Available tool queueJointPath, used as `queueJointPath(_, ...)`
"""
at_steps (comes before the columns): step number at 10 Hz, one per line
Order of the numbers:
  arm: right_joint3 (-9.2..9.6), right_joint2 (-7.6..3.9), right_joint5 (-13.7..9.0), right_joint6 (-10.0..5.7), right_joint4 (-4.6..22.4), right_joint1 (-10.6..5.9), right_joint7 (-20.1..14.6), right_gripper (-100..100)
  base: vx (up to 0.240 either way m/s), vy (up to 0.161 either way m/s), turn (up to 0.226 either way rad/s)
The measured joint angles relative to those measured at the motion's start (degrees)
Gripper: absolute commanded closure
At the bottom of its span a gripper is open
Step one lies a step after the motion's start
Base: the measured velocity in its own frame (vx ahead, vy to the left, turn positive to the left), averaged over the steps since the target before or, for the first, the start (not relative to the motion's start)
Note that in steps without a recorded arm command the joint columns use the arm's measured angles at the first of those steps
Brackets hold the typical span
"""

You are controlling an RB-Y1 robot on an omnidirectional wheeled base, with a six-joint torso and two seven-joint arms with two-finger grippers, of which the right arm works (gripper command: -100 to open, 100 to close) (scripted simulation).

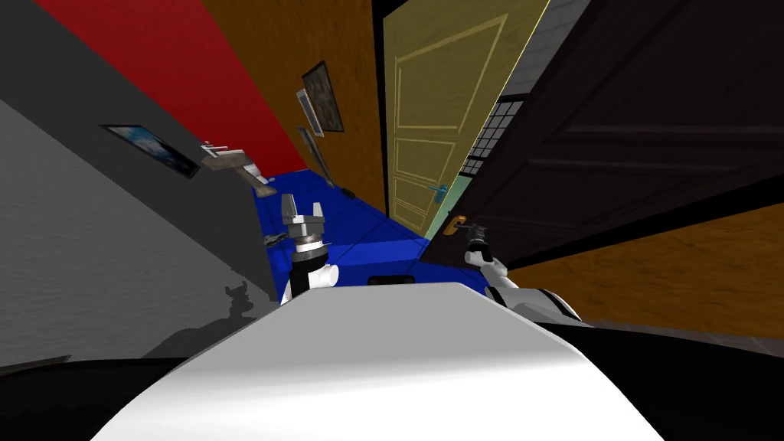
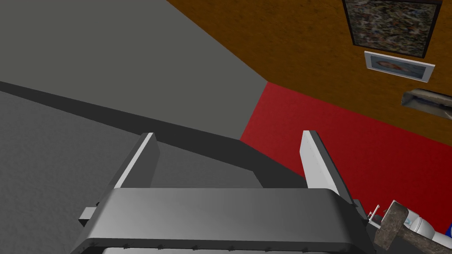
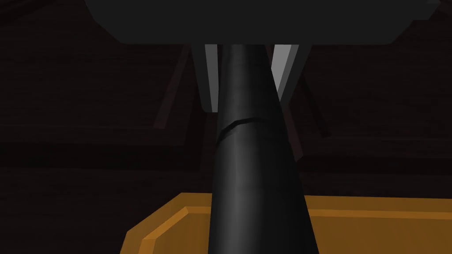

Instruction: Pull the door open

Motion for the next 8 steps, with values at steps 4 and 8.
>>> queueJointPath(4,-0.1,0.07,-0.07,0.36,-0.54,0.42,0.22,100,-0.234,-0.009,0.018)
queueJointPath(8,0.08,-0.11,-0.01,0.14,-0.16,0.37,-0.08,100,-0.226,-0.03,0.024)
